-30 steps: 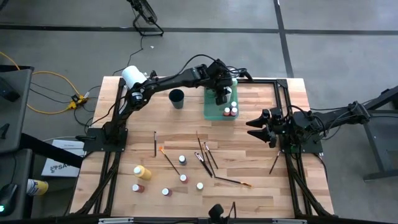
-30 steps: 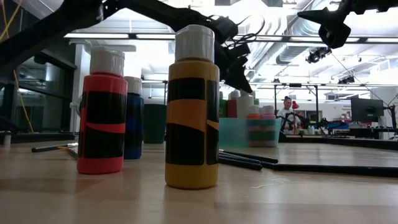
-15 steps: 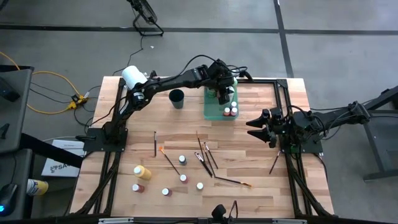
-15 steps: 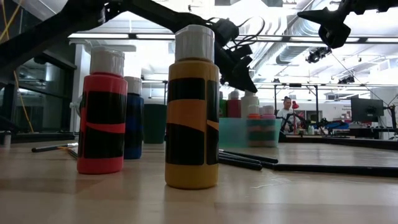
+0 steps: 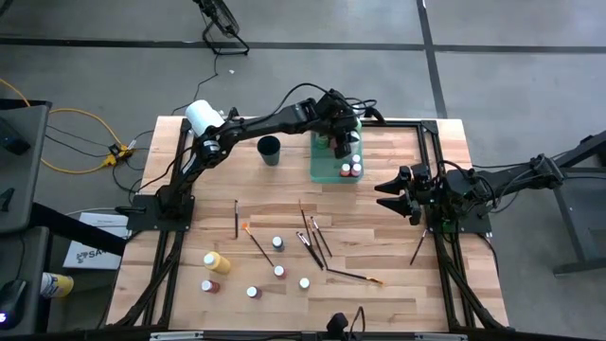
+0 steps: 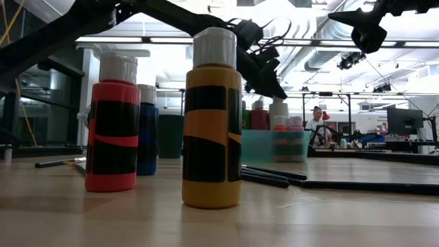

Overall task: Pick & Place Paint Supplies
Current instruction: Put the white big paint bottle into the green bin

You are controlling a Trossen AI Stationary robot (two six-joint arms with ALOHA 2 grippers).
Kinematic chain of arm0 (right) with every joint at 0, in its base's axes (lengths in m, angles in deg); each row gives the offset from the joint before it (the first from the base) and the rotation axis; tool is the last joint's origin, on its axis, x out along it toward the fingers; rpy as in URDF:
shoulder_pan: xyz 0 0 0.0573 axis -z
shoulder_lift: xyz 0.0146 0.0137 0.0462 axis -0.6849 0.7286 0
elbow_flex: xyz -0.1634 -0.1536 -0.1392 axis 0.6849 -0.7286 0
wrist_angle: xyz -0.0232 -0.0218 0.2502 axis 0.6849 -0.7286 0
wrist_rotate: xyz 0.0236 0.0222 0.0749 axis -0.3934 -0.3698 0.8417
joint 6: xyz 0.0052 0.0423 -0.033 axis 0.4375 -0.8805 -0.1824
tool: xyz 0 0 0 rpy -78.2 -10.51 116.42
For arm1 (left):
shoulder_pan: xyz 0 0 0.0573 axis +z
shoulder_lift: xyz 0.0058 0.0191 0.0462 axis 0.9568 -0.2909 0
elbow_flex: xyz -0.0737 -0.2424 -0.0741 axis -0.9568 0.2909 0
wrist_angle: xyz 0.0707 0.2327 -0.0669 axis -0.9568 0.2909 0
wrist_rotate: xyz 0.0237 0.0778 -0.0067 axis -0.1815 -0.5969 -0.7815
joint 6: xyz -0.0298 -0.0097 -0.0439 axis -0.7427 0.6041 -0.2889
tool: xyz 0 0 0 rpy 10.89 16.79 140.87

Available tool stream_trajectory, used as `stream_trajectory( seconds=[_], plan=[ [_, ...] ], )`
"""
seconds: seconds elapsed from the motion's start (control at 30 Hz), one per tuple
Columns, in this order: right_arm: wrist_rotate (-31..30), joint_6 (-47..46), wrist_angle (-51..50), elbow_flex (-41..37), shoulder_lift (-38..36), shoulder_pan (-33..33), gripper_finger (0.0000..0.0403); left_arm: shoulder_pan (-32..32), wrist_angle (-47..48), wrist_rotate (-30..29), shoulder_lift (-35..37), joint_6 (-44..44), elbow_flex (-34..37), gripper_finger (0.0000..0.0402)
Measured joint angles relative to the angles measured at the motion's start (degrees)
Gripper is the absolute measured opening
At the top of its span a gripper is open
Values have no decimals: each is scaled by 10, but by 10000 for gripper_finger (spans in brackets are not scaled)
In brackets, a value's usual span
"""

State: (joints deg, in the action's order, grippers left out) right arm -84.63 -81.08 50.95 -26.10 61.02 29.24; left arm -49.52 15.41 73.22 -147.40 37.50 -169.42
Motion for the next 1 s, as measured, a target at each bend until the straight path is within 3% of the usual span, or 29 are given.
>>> stream_trajectory(
  seconds=[0.47,0.7,1.0],
  plan=[
    [0,2,-2,0,0,0,252,0,-25,-5,-20,-14,-1,117],
    [0,2,-4,0,0,0,252,0,-28,-24,-20,6,-1,160],
    [0,2,-5,0,0,0,252,0,-27,-25,-21,36,-1,169]
  ],
)
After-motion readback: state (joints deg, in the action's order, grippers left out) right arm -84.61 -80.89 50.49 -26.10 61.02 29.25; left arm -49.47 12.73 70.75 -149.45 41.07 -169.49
